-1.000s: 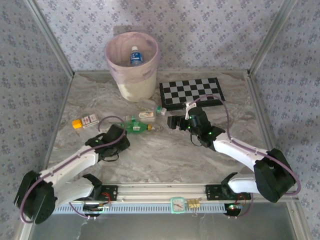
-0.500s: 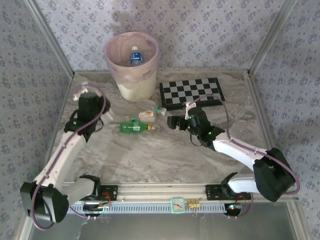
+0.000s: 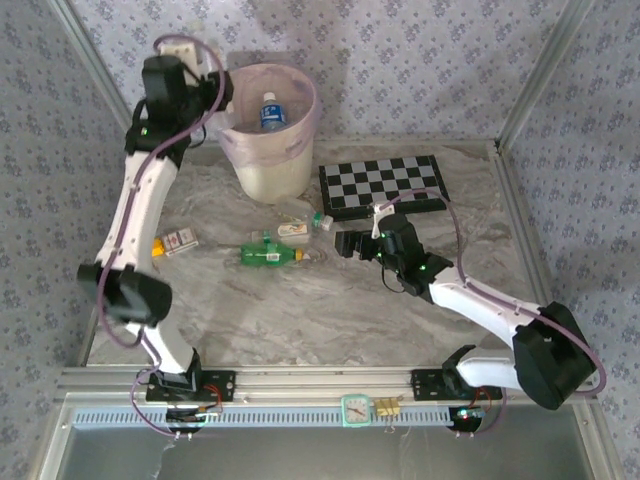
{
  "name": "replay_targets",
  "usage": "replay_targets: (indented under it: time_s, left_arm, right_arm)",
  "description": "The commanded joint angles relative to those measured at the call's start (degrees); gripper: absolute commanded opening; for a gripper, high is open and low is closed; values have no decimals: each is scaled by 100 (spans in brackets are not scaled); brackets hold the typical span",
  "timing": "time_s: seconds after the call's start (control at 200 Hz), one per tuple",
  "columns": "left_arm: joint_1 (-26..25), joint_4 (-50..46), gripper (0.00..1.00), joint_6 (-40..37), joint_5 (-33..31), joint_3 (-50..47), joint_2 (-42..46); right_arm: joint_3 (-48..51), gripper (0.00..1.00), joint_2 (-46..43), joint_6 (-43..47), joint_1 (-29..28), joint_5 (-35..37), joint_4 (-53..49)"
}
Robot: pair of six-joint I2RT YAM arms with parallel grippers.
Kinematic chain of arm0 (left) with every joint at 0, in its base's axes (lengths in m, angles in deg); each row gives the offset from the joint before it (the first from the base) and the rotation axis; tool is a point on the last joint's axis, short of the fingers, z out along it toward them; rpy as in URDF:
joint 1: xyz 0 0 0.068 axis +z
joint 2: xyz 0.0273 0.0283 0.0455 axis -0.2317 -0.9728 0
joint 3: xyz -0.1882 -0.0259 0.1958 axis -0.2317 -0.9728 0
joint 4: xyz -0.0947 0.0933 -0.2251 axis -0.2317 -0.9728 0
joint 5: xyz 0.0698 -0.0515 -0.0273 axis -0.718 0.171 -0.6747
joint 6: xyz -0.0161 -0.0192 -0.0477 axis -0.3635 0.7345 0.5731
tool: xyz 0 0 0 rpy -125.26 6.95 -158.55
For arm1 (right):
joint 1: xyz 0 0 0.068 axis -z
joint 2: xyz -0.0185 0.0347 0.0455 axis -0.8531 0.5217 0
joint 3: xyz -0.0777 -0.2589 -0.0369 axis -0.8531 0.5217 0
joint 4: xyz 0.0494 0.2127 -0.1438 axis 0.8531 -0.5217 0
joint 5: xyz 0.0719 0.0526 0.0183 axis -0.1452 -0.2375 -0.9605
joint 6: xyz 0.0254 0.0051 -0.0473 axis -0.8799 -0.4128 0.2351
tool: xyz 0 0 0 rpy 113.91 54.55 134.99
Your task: Put the plastic bottles in the bin
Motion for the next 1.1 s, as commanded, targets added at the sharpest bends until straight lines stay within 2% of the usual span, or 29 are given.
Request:
replay_targets:
  time_s: [0.0, 0.085, 0.13, 0.3, 0.515, 0.605, 0.645, 0.685, 0.7, 0.975, 1.094]
  left_arm:
    - [20, -1699, 53, -566, 830, 2103, -1136]
    - [26, -2616, 53, -572, 1059, 4109, -2233]
    - [28, -2741, 53, -527, 1140, 4563, -2475]
    - [26, -1992, 54, -165, 1422, 3322, -2242]
    - [28, -1906, 57, 223, 1827, 3358, -2624]
    - [29, -1956, 69, 347, 1872, 3420, -2748]
    - [20, -1973, 82, 389, 1852, 3433, -2768]
    - [28, -1979, 98, 423, 1824, 3434, -2760]
    - [29, -1978, 100, 422, 1816, 3434, -2753]
    - [23, -1988, 100, 439, 1509, 3412, -2282]
    - [28, -1918, 100, 456, 1441, 3017, -1819]
  right_arm:
    - [-94, 100, -176, -32, -35, 135, -221]
    - [-66, 100, -261, -45, -59, 173, -232]
    - [-36, 100, -311, -49, -60, 201, -233]
    - [36, 100, -488, -54, -82, 300, -300]
    - [105, 100, -578, -66, -84, 341, -332]
    - [123, 100, -585, -84, -91, 342, -324]
    - [125, 100, -602, -93, -90, 344, -325]
    - [135, 100, -609, -97, -94, 352, -324]
    - [133, 100, -613, -94, -94, 353, -321]
    - [143, 100, -623, -102, -101, 365, -286]
    - [142, 100, -553, -119, -110, 325, -242]
